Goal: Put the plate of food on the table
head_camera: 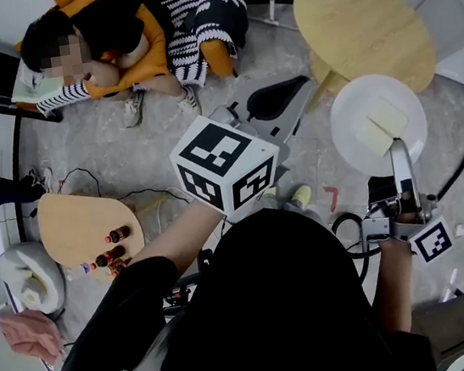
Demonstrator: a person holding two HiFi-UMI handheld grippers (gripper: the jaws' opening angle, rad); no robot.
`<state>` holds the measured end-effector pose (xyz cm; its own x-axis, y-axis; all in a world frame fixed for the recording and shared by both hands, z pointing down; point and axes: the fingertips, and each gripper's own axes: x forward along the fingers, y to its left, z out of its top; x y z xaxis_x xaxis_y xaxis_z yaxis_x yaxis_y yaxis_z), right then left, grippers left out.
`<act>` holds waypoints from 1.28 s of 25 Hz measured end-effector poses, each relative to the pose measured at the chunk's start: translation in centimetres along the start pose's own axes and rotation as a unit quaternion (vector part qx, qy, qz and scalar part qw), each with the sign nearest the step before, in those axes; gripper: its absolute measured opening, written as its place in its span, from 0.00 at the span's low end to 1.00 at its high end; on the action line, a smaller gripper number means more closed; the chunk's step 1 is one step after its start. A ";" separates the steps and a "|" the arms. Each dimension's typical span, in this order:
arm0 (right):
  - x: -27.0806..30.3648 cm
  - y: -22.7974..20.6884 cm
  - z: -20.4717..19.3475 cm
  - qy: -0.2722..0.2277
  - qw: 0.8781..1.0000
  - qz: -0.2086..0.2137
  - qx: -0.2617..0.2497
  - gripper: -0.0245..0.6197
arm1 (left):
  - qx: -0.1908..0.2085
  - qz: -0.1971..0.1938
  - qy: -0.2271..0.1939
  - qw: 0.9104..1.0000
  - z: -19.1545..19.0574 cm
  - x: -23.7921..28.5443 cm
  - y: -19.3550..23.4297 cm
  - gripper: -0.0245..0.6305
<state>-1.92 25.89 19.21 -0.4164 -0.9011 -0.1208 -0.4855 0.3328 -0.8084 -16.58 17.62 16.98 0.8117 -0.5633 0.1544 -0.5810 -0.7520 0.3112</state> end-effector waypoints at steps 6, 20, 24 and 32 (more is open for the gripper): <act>0.8 0.8 -1.7 -0.008 1.000 0.001 0.000 0.08 | -0.002 -0.011 0.000 1.000 -0.4 -1.0 1.4 0.06; 2.0 0.9 -2.0 -0.028 0.999 -0.024 0.026 0.08 | 0.016 0.002 -0.011 1.000 -0.1 -1.7 3.1 0.06; 2.0 1.0 -1.6 -0.040 0.998 -0.027 0.030 0.08 | 0.016 -0.004 -0.012 1.000 -0.1 -1.8 3.2 0.06; 1.9 1.0 -1.7 -0.051 0.998 -0.034 0.028 0.08 | 0.001 -0.013 -0.011 1.000 -0.8 -2.1 3.7 0.06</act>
<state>-4.50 24.97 19.10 -0.3017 -0.9458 -0.1204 -0.4643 0.2561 -0.8478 -20.39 16.26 18.60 0.8245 -0.5518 0.1251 -0.5606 -0.7667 0.3130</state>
